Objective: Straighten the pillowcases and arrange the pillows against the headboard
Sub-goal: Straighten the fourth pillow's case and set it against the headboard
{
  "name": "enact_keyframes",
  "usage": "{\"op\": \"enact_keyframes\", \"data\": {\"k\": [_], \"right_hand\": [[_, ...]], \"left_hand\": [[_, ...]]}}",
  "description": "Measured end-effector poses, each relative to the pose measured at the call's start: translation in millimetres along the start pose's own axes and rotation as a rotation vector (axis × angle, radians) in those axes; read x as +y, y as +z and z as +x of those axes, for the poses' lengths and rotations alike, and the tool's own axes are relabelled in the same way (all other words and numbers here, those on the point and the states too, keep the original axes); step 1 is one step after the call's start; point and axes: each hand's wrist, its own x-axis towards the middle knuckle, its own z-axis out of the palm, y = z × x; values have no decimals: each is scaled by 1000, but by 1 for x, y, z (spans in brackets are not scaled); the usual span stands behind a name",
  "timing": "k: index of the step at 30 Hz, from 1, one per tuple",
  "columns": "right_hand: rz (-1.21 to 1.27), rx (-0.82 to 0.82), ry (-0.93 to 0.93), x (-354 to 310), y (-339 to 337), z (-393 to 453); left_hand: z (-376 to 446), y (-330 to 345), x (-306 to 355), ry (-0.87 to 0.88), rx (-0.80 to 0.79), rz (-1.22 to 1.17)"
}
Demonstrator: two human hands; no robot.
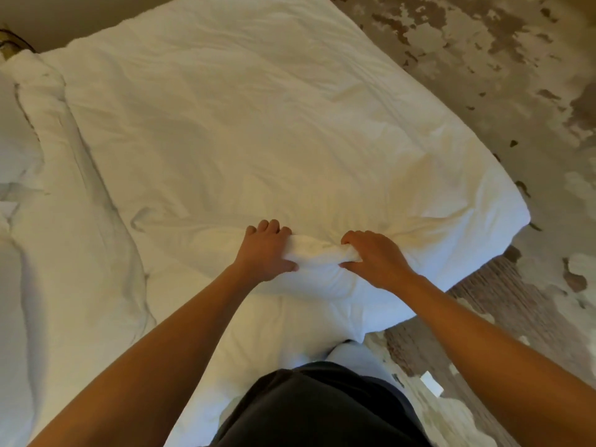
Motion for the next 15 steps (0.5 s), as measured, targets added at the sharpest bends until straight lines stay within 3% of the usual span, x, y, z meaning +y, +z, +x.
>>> {"op": "enact_keyframes", "data": {"k": [4,11,15], "right_hand": [[-53,77,49,-10,1,-3],[-165,-3,131,-26,-10,20],[-44,-39,120,-24,-22,29]], "left_hand": [[4,-5,-2,-24,16,34],[-4,-17,-20,-86,59,-203],[-4,-25,-27,-81,98,-229]]}}
